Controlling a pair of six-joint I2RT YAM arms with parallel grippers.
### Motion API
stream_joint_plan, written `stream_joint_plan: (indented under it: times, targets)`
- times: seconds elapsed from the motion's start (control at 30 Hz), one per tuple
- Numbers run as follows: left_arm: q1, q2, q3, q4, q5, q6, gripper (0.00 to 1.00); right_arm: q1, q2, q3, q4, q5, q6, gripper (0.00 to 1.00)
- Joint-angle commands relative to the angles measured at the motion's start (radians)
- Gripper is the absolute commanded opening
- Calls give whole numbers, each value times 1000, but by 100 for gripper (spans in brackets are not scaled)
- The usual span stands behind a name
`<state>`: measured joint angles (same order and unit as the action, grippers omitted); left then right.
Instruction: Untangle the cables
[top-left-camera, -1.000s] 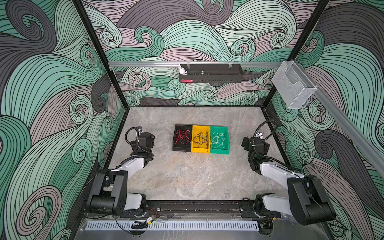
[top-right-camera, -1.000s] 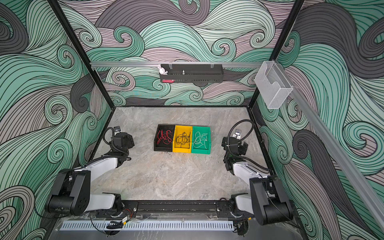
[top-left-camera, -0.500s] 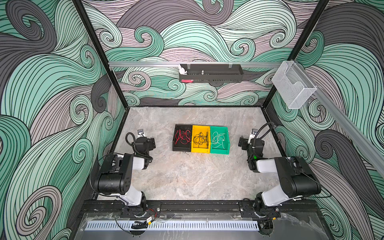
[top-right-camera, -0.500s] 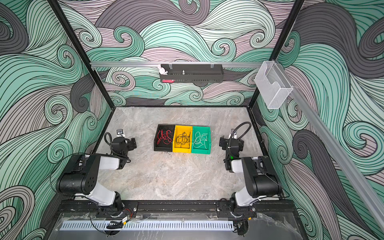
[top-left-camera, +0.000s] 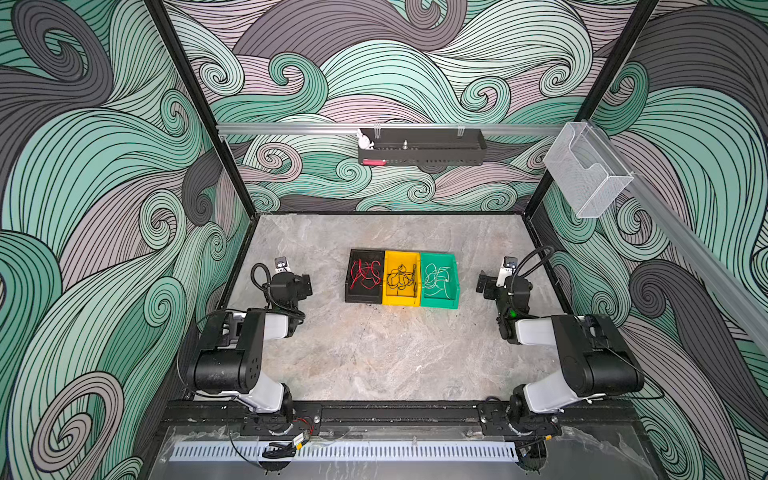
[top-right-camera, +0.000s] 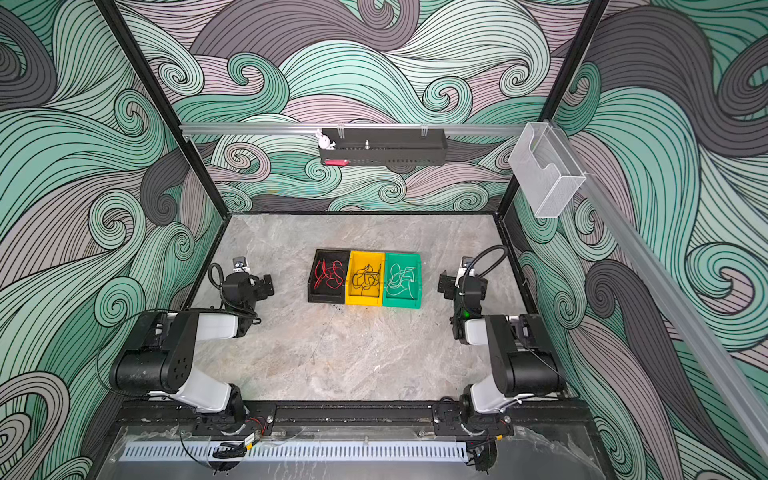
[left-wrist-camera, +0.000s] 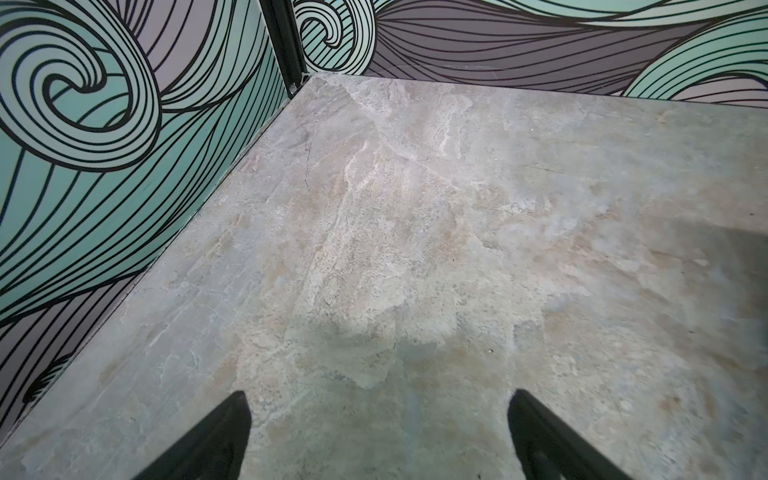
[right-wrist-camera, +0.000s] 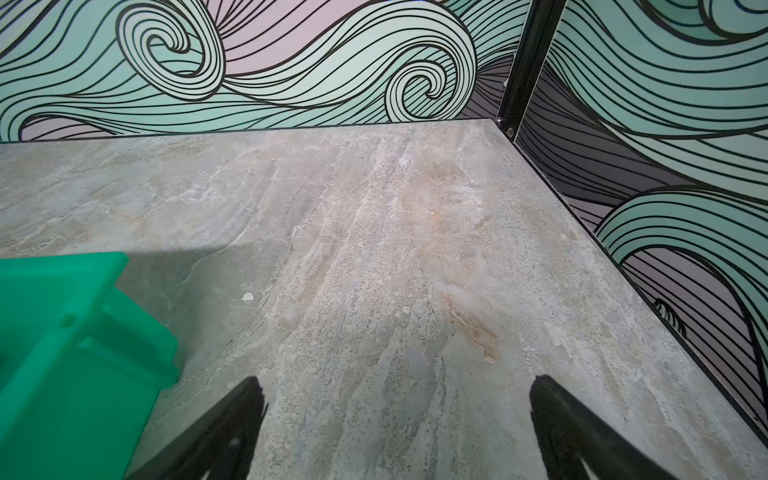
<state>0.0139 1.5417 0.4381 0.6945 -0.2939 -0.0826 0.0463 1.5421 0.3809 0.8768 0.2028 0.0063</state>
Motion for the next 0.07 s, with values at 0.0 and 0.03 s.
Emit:
stream_joint_plan:
  times: [0.0, 0.03]
  targets:
    - [5, -20, 20, -14, 6, -11, 99, 6, 1, 13, -2, -9, -11, 99]
    - [6, -18, 19, -7, 5, -10, 99, 6, -4, 11, -2, -11, -11, 99]
